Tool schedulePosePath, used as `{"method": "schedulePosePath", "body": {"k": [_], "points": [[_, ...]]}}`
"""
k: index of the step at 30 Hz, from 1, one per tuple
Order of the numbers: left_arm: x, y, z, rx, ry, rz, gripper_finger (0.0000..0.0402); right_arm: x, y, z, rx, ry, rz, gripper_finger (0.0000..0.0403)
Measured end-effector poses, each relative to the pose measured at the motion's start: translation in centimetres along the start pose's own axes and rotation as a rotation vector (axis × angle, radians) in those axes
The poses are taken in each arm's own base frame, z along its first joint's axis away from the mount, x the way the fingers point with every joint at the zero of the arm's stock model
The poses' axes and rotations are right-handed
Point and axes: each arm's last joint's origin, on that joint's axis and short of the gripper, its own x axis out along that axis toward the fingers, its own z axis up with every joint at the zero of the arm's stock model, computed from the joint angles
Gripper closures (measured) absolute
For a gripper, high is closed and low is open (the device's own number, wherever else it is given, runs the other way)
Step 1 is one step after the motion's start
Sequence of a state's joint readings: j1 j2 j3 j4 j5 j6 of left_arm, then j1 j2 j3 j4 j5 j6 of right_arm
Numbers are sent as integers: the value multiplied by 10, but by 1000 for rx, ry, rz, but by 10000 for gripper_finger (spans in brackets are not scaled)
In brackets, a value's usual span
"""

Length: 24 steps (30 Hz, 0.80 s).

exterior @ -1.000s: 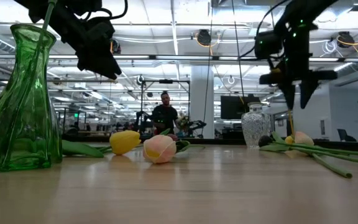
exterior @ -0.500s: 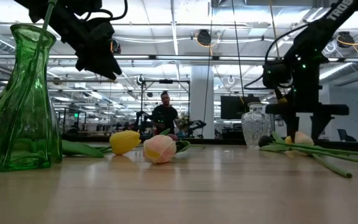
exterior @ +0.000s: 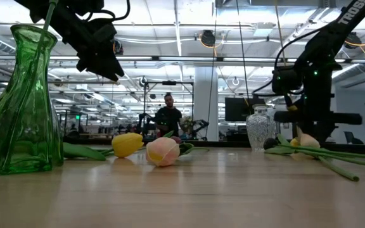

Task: Sort flowers into vase by color
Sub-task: Put the top yellow flower into the vase

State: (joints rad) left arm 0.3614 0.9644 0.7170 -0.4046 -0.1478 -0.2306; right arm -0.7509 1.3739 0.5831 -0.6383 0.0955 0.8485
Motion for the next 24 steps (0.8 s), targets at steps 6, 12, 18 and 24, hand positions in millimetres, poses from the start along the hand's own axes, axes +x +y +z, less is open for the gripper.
{"method": "schedulePosePath", "body": {"k": [6, 12, 18, 24], "points": [[0, 0, 0, -1, -1, 0, 198, -10, -5, -4, 4, 8, 21, 395], [0, 1, 0, 0, -6, 21, 198, -57, -10, -2, 9, -92, 104, 400], [0, 1, 0, 0, -6, 22, 198, -133, -15, 0, 19, -411, 305, 402], [0, 2, 0, 2, -15, 66, 198, -201, -18, -4, -117, -849, 530, 402]]}}
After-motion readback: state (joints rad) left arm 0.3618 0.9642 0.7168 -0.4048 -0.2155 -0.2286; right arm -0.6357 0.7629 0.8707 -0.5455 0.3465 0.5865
